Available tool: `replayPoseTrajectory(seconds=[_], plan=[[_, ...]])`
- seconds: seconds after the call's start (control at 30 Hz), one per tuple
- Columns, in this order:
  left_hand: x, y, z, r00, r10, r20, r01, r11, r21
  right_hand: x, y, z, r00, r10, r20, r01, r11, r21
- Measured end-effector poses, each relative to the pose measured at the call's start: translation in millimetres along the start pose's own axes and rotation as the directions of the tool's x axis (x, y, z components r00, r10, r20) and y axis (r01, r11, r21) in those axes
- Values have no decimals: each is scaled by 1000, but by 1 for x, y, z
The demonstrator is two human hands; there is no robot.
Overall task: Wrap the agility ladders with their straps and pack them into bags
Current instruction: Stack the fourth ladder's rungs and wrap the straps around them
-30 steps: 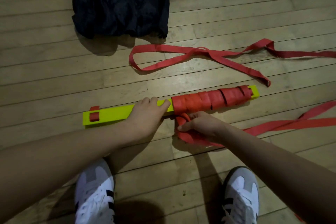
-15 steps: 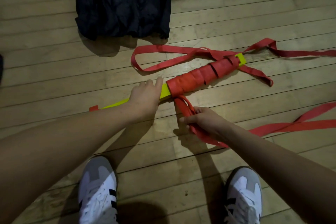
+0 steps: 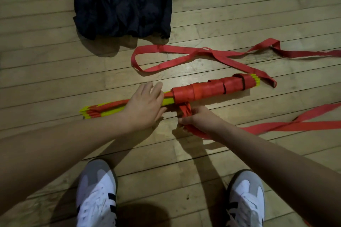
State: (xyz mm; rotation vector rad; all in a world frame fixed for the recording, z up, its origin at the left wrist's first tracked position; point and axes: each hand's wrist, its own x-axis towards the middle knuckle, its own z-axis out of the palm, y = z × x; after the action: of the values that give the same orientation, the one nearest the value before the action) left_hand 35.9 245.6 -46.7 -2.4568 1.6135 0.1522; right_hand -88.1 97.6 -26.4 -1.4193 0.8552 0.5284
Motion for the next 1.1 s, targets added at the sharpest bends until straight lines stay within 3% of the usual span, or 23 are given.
replayPoseTrajectory(seconds=[0.13, 0.43, 0.63, 0.83, 0.97, 1.1], plan=[[-14, 9, 4, 992, -36, 119, 59, 980, -192, -2, 4, 3, 999, -40, 16, 39, 999, 25], [-3, 16, 2, 970, -172, 174, 201, 965, -168, -4, 12, 11, 998, -58, -27, 58, 998, -1], [11, 8, 0, 957, -241, 158, 260, 959, -113, -4, 9, 12, 993, -70, -92, 56, 988, -143], [27, 6, -11, 946, -302, 119, 307, 951, -29, -2, 3, 14, 999, -43, -31, 39, 994, -104], [26, 15, -6, 971, -214, 107, 196, 968, 158, -1, 2, 15, 999, -33, -26, 33, 999, -17], [12, 13, 8, 998, -62, -4, 61, 979, 193, -1, 5, 16, 999, -13, -29, 14, 1000, 17]])
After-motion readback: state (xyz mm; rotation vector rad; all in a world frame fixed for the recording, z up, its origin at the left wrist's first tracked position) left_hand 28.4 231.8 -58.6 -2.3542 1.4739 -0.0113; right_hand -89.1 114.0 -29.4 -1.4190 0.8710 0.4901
